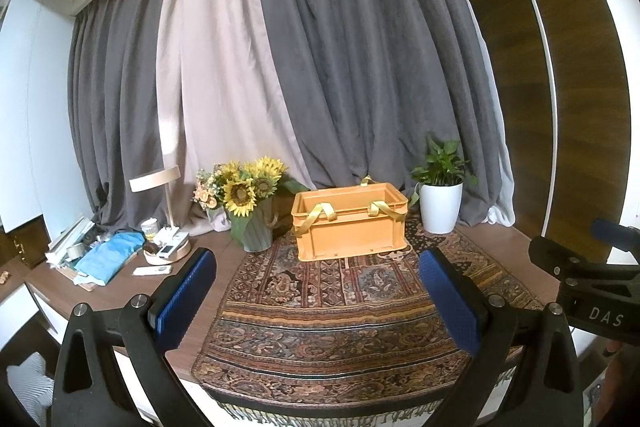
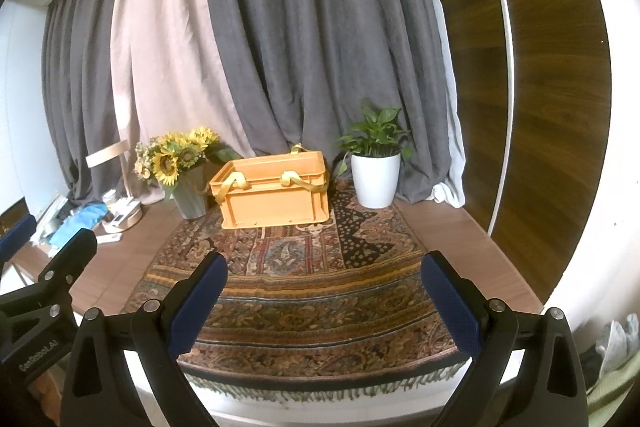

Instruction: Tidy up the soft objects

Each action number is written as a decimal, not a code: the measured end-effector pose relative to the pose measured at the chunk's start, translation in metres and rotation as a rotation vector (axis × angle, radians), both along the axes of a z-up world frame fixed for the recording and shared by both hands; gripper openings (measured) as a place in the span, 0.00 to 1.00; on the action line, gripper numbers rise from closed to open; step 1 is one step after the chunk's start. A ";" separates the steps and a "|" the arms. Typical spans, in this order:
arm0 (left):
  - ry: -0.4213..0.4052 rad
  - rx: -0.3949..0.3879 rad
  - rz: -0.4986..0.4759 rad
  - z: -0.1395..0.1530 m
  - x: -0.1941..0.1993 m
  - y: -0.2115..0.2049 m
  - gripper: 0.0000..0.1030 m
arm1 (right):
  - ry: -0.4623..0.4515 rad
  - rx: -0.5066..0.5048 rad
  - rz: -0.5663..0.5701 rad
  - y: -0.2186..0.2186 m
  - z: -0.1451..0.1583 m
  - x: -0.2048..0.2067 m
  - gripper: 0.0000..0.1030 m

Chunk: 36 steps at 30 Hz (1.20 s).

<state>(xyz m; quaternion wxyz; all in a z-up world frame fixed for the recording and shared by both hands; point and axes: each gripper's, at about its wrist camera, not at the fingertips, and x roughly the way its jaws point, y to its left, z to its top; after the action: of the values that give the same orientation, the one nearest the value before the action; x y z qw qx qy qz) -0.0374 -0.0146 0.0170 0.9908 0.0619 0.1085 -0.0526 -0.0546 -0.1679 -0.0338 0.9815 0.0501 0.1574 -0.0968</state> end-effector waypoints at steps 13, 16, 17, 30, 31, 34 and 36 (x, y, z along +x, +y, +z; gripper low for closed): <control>-0.005 0.004 -0.007 0.001 -0.003 -0.002 1.00 | 0.002 0.003 0.000 -0.002 0.001 -0.003 0.96; -0.006 0.008 -0.008 0.001 -0.002 -0.003 1.00 | 0.002 0.006 -0.003 -0.004 0.001 -0.005 0.96; -0.007 0.008 -0.008 0.001 -0.001 -0.003 1.00 | 0.002 0.006 -0.004 -0.005 0.002 -0.006 0.96; -0.012 0.011 -0.001 0.001 0.000 -0.005 1.00 | 0.000 0.006 -0.005 -0.007 0.002 -0.007 0.96; -0.013 0.012 -0.002 0.001 -0.001 -0.005 1.00 | 0.000 0.005 -0.006 -0.007 0.002 -0.007 0.96; -0.015 0.013 0.002 0.001 0.000 -0.005 1.00 | 0.000 0.005 -0.007 -0.007 0.001 -0.006 0.96; -0.015 0.012 0.006 0.001 0.001 -0.005 1.00 | 0.001 0.006 -0.005 -0.009 0.001 -0.005 0.96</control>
<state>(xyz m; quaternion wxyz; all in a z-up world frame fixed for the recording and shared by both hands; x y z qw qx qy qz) -0.0363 -0.0198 0.0180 0.9913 0.0679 0.1018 -0.0486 -0.0598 -0.1766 -0.0328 0.9810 0.0533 0.1579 -0.0989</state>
